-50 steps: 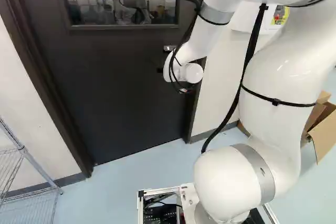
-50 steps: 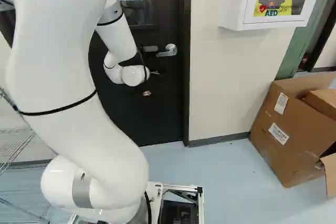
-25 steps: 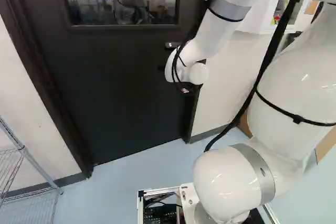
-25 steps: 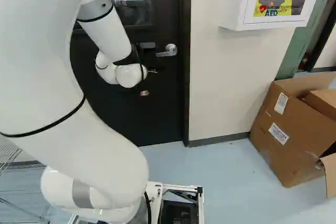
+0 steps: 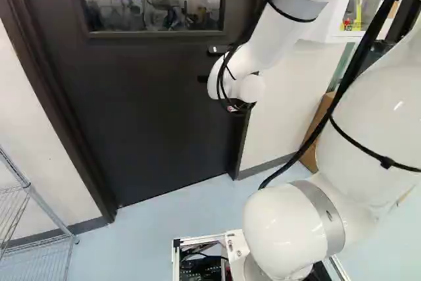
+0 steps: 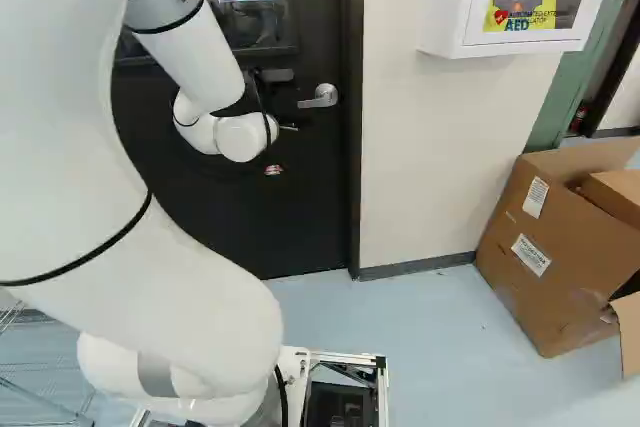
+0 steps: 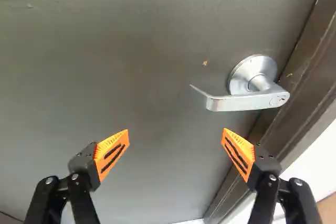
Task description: Open the door and move inside
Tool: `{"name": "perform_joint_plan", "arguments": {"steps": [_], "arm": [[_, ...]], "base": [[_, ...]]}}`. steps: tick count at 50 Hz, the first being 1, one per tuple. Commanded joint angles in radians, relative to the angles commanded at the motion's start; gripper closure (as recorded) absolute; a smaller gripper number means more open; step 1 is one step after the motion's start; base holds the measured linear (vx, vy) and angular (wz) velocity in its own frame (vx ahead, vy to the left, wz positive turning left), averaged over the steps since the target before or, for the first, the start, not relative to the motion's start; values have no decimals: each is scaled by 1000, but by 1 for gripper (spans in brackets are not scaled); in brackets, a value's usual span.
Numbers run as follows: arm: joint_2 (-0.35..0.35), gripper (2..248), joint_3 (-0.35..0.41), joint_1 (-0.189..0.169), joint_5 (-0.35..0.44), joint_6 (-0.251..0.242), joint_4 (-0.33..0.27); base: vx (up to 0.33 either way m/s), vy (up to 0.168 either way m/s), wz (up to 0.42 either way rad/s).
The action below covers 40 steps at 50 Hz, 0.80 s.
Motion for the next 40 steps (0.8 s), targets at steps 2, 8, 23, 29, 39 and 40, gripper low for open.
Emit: {"name": "perform_joint_plan", "arguments": {"steps": [2, 8, 23, 29, 39, 40], "arm": [[4, 3, -1, 0, 0, 0, 0], [16, 3, -3, 0, 0, 0, 0], [46, 3, -10, 0, 0, 0, 0], [56, 3, -13, 0, 0, 0, 0], [74, 3, -19, 0, 0, 0, 0], [76, 3, -20, 0, 0, 0, 0]], "base": [[0, 0, 0], [0, 0, 0], [0, 0, 0], [0, 0, 0], [0, 0, 0], [0, 0, 0]]}}
